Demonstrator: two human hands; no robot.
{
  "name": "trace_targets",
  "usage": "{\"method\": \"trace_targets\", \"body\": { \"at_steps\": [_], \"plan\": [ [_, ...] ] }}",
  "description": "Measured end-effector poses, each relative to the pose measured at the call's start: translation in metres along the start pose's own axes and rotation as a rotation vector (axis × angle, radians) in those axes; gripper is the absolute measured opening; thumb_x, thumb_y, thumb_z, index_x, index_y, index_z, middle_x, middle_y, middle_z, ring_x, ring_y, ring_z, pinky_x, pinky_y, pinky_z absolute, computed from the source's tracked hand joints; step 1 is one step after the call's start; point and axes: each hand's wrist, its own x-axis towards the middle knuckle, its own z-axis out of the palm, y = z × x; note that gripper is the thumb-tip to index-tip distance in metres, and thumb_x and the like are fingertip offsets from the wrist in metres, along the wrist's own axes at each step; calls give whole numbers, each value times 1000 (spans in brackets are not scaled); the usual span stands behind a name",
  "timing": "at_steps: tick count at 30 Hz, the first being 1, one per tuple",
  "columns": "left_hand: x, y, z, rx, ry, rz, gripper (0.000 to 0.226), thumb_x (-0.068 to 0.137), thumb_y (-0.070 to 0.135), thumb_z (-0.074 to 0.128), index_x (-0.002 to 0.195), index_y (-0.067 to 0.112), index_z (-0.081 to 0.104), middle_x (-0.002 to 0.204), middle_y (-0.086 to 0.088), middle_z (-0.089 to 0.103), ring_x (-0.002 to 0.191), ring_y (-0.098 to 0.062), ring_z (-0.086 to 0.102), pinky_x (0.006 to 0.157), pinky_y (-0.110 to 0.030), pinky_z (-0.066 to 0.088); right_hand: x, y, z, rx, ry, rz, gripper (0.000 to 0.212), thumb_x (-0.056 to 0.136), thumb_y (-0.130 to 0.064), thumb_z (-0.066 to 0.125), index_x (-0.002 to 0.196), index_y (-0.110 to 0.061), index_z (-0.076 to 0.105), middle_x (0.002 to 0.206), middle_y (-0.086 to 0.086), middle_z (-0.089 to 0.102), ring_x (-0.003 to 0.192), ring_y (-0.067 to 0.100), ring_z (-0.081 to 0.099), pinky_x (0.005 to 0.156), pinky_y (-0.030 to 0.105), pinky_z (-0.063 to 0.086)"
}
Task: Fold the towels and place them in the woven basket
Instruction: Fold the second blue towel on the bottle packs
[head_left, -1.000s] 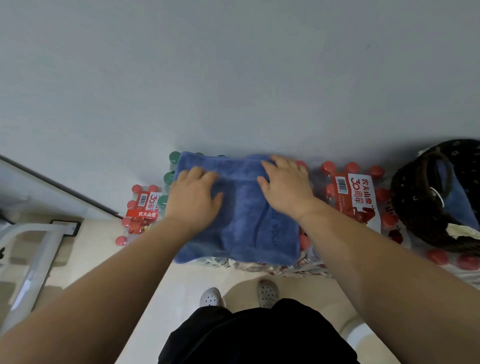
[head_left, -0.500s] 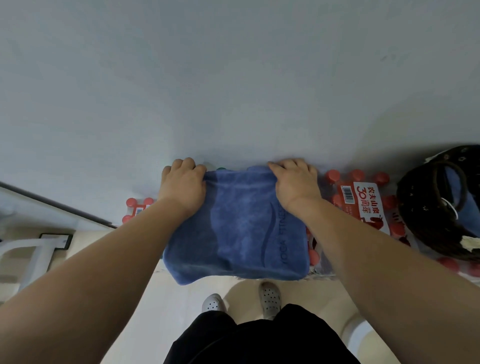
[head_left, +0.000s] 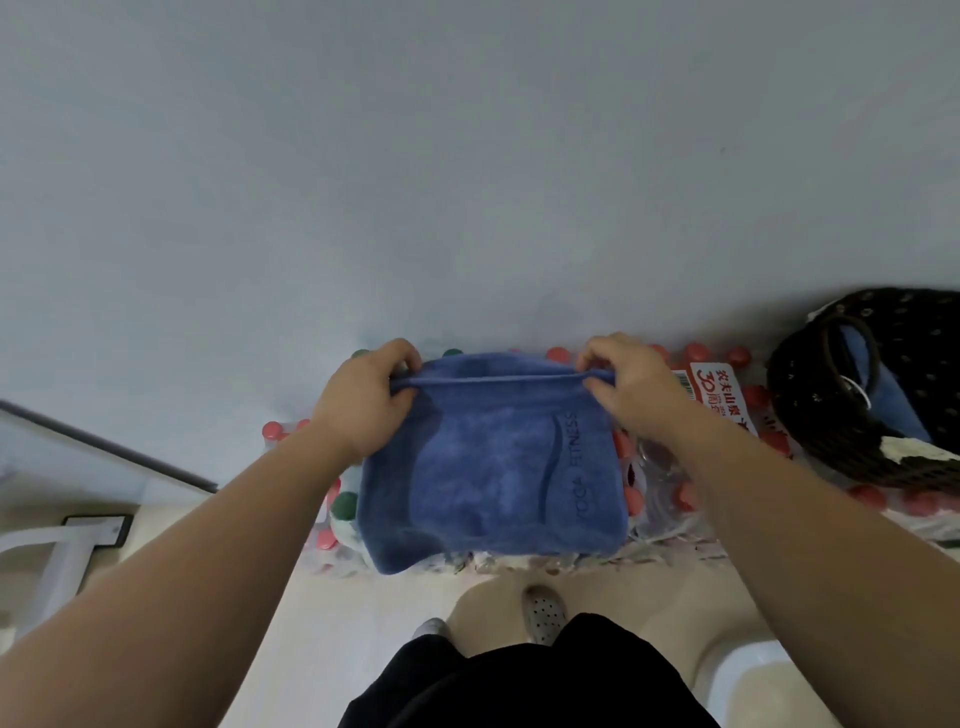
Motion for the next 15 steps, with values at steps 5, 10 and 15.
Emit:
{"method": "trace_targets", "body": {
  "at_steps": [5,10,15],
  "plan": [
    [-26,-1,-20,-19,-16,63,15,82,13,73,77,25,64,74,5,65,71,-13,59,64,-25,48,-36,-17,-28,-45,-34,46,28,82,-3,71,80,-28,62,83,-18,61,82,-5,57,69,5,36],
    [-41,11,-41,-40,52,71,21,75,21,82,64,24,65,59,12,59,58,-3,53,56,-18,38,-68,-32,-48,-101,75,52,13,80,-14,81,85,-24,74,81,-11,65,75,10,58,69,15,41],
    [-70,37,-56,9,102,89,30,75,26,83,56,22,60,54,9,55,53,-8,50,52,-17,35,-104,-41,-72,36,83,74,12,78,-18,84,75,-19,73,74,-4,69,65,7,57,62,22,45]
  ]
}}
